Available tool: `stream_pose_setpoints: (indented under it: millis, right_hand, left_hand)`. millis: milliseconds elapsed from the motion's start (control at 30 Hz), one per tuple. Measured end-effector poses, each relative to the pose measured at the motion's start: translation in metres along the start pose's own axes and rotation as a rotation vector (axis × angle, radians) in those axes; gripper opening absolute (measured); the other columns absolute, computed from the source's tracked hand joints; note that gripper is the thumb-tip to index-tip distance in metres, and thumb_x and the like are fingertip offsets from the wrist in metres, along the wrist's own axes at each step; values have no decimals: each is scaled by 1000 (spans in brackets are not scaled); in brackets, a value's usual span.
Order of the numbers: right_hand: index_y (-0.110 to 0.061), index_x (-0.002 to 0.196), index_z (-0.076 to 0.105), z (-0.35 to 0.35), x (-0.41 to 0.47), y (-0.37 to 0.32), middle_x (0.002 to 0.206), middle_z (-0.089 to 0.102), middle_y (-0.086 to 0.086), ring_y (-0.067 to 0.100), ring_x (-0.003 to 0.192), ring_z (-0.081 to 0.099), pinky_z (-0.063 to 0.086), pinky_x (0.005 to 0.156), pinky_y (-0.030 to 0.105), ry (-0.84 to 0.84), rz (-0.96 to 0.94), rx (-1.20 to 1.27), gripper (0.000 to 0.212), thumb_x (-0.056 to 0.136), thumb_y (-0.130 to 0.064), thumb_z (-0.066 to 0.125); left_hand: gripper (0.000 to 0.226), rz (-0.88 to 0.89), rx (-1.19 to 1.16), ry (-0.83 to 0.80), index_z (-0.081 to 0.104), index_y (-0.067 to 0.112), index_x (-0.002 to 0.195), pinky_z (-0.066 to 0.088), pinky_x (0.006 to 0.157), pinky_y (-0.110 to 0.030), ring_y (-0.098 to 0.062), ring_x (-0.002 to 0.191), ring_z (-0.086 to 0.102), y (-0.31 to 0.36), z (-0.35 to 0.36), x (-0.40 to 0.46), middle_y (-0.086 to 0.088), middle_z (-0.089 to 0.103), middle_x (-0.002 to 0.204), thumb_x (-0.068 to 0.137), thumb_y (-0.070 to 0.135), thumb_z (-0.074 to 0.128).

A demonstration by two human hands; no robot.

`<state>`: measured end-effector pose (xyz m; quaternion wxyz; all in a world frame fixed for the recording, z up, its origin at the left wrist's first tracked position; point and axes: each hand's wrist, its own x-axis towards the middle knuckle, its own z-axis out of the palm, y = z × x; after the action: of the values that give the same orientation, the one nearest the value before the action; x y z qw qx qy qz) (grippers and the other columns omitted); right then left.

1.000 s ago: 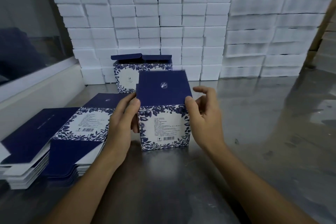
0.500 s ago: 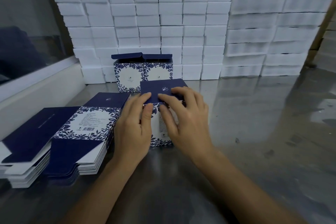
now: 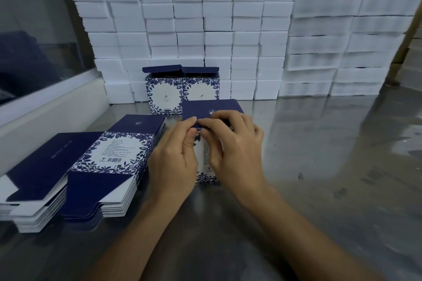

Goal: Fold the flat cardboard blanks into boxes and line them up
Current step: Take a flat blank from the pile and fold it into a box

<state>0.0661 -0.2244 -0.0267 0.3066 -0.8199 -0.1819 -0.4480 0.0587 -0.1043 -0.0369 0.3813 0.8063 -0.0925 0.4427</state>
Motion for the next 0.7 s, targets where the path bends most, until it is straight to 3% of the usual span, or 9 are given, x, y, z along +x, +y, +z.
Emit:
stream_pose_setpoints:
  millis: [133, 300, 433, 467, 533, 567, 700]
  right_hand:
    - [-6, 102, 73, -5, 0, 14, 110, 66, 10, 30, 101, 61, 51, 80, 50, 46, 2, 68, 16, 95, -17, 66]
    - [-3, 97, 73, -4, 4, 17, 111, 64, 10, 28, 99, 61, 54, 80, 45, 36, 38, 156, 17, 95, -18, 65]
    - [-8, 114, 69, -5, -1, 25, 132, 60, 7, 14, 114, 60, 47, 96, 16, 3, 114, 253, 22, 99, -22, 61]
    - [-11, 116, 66, -5, -1, 28, 137, 58, 5, 11, 115, 60, 47, 98, 18, -21, 144, 290, 20, 100, -21, 59]
    - [-26, 107, 56, -5, 0, 30, 140, 57, 0, 13, 114, 62, 52, 96, 34, -61, 245, 411, 9, 101, -20, 57]
    - [-32, 100, 49, -5, 2, 31, 139, 58, -2, 14, 113, 63, 53, 93, 39, -59, 280, 443, 14, 101, -19, 56]
    - [-29, 96, 50, -4, 5, 35, 126, 63, -10, 10, 104, 65, 55, 85, 37, -30, 269, 464, 8, 102, -24, 51]
  left_hand:
    - [32, -12, -29, -2, 64, 10, 121, 46, 81, -30, -18, 96, 60, -2, 3, 1, -3, 64, 109, 101, 23, 42]
    - [31, -7, -47, 6, 63, 10, 120, 44, 83, -25, -13, 98, 58, -6, 4, 1, 2, 62, 110, 100, 23, 42]
    - [31, -14, -97, -23, 60, 16, 124, 49, 86, -33, -10, 106, 56, -10, 3, 3, 12, 56, 116, 100, 27, 45]
    - [31, -19, -104, -28, 59, 17, 125, 50, 86, -36, -11, 106, 57, -10, 2, 3, 12, 56, 116, 99, 28, 45]
    - [31, -30, -110, -34, 59, 18, 125, 51, 86, -37, -13, 107, 58, -10, 2, 2, 11, 58, 117, 99, 28, 46]
    - [32, -35, -110, -36, 59, 18, 126, 50, 87, -36, -13, 107, 58, -11, 2, 2, 10, 59, 118, 99, 29, 46]
    - [33, -38, -117, -57, 58, 22, 127, 44, 82, -29, -10, 92, 54, -15, 1, 2, 5, 62, 113, 96, 28, 50]
